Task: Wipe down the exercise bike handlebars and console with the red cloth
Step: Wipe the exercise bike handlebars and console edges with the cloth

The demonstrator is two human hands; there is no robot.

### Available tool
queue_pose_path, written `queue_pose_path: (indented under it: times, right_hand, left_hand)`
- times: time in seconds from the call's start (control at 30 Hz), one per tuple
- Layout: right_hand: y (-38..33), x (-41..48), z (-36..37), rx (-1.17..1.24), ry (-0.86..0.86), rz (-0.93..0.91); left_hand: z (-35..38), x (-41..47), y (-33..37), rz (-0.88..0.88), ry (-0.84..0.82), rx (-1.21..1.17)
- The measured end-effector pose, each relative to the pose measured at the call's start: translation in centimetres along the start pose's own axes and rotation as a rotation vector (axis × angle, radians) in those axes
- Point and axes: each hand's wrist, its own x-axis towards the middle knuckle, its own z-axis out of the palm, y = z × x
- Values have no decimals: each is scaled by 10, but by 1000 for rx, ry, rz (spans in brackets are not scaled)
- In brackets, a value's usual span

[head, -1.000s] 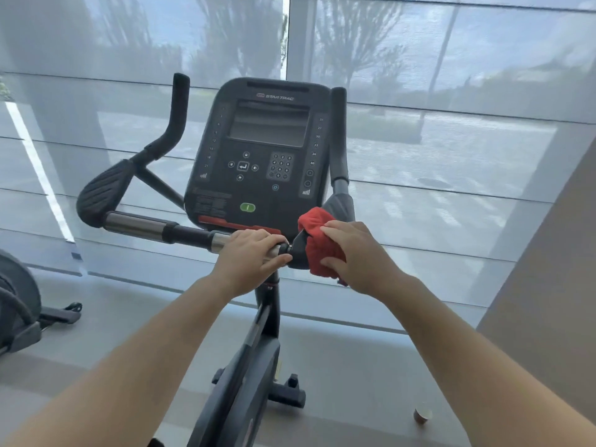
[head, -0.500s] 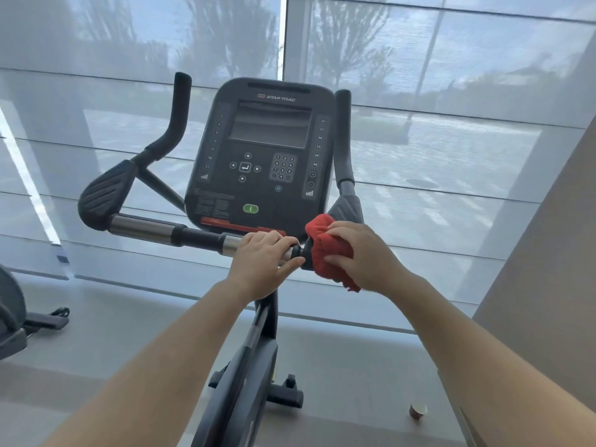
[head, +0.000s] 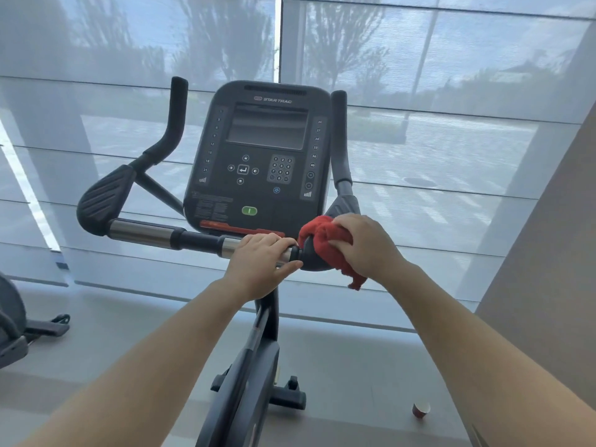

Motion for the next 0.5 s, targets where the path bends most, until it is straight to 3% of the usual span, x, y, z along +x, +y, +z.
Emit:
queue_pose_path:
  times: [0.1,0.2,0.37,0.5]
  right_hand:
    - [4,17,-2,-18,70,106]
    - [2,4,3,-62,37,94]
    - [10,-2,-8,-14,-20,-32]
    - [19,30,-14,-46,41,67]
  left_hand:
    - [-7,2,-1,8,-32,-86]
    - [-16,3,3,2,12,-175]
    - [-25,8,-3,-7,-34,-162]
    - [-23,3,-10,-34,-88,-76]
